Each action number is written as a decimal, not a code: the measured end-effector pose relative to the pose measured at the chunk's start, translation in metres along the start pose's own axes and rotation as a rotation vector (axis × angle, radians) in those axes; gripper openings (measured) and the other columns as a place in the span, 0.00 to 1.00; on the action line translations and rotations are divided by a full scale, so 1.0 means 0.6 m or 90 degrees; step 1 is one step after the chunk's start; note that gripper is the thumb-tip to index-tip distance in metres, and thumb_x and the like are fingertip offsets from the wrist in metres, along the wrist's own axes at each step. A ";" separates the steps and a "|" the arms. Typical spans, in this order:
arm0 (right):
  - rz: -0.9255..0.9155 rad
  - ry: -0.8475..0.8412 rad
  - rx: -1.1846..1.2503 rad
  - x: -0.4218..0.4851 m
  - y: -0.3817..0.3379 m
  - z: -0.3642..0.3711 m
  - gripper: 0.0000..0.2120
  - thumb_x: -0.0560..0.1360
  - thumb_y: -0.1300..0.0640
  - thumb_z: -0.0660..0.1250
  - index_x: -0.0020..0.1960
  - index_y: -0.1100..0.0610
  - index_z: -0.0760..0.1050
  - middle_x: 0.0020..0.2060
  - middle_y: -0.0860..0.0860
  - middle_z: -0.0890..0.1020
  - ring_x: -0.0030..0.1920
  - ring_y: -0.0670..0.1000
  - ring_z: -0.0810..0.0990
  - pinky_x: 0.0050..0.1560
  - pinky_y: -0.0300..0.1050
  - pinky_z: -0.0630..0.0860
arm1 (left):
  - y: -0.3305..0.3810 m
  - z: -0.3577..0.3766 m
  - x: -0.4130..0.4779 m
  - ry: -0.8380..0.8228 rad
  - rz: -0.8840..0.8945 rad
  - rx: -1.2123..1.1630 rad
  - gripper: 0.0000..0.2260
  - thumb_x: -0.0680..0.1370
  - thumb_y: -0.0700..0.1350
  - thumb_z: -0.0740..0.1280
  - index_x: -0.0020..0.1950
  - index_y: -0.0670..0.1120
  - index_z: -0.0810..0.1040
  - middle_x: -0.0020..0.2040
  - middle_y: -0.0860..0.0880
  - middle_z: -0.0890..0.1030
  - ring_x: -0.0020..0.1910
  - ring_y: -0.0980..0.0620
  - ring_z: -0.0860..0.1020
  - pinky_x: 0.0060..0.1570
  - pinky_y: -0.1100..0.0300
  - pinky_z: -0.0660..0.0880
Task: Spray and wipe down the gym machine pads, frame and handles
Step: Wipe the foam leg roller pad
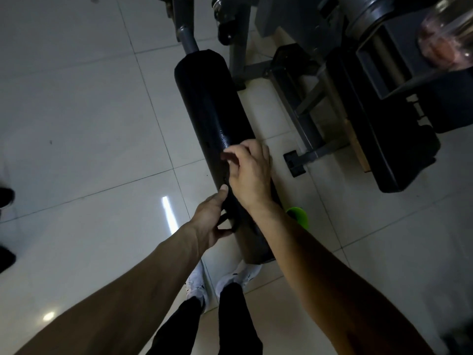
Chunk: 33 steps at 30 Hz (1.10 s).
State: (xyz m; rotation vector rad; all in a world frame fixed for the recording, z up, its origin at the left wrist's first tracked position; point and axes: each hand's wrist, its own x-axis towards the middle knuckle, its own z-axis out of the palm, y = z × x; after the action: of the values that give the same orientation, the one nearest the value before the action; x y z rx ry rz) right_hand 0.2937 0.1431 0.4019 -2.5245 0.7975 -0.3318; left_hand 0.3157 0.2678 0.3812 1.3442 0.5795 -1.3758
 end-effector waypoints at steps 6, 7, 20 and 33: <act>-0.156 -0.139 -0.050 -0.180 0.070 -0.075 0.16 0.71 0.63 0.68 0.57 0.51 0.81 0.57 0.50 0.76 0.58 0.56 0.74 0.53 0.57 0.74 | -0.009 0.021 -0.011 0.002 0.008 0.009 0.27 0.75 0.71 0.67 0.63 0.53 0.80 0.61 0.50 0.82 0.62 0.47 0.79 0.66 0.39 0.73; -0.156 -0.150 -0.049 -0.218 0.082 -0.088 0.17 0.69 0.62 0.67 0.56 0.51 0.81 0.57 0.50 0.76 0.56 0.56 0.74 0.51 0.56 0.74 | -0.008 0.028 -0.014 0.005 0.013 0.032 0.27 0.74 0.71 0.68 0.64 0.54 0.79 0.61 0.51 0.82 0.62 0.48 0.78 0.65 0.40 0.74; -0.079 -0.101 -0.011 -0.215 0.061 -0.070 0.13 0.72 0.58 0.60 0.51 0.51 0.81 0.54 0.50 0.77 0.54 0.56 0.73 0.50 0.57 0.72 | -0.013 0.059 -0.019 0.065 0.051 0.113 0.25 0.76 0.64 0.71 0.67 0.50 0.77 0.56 0.50 0.84 0.57 0.48 0.81 0.59 0.41 0.78; -0.149 -0.120 -0.026 -0.282 0.113 -0.090 0.14 0.70 0.64 0.67 0.53 0.51 0.81 0.56 0.50 0.77 0.54 0.56 0.73 0.52 0.52 0.69 | -0.013 0.069 -0.017 0.111 0.056 0.132 0.27 0.76 0.64 0.72 0.68 0.49 0.75 0.60 0.47 0.82 0.60 0.43 0.79 0.61 0.37 0.76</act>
State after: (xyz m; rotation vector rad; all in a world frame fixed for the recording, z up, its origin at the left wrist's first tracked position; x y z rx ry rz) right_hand 0.1063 0.1750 0.3997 -2.6442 0.4414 -0.1497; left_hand 0.2902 0.2368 0.3984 1.6495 0.4955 -1.2815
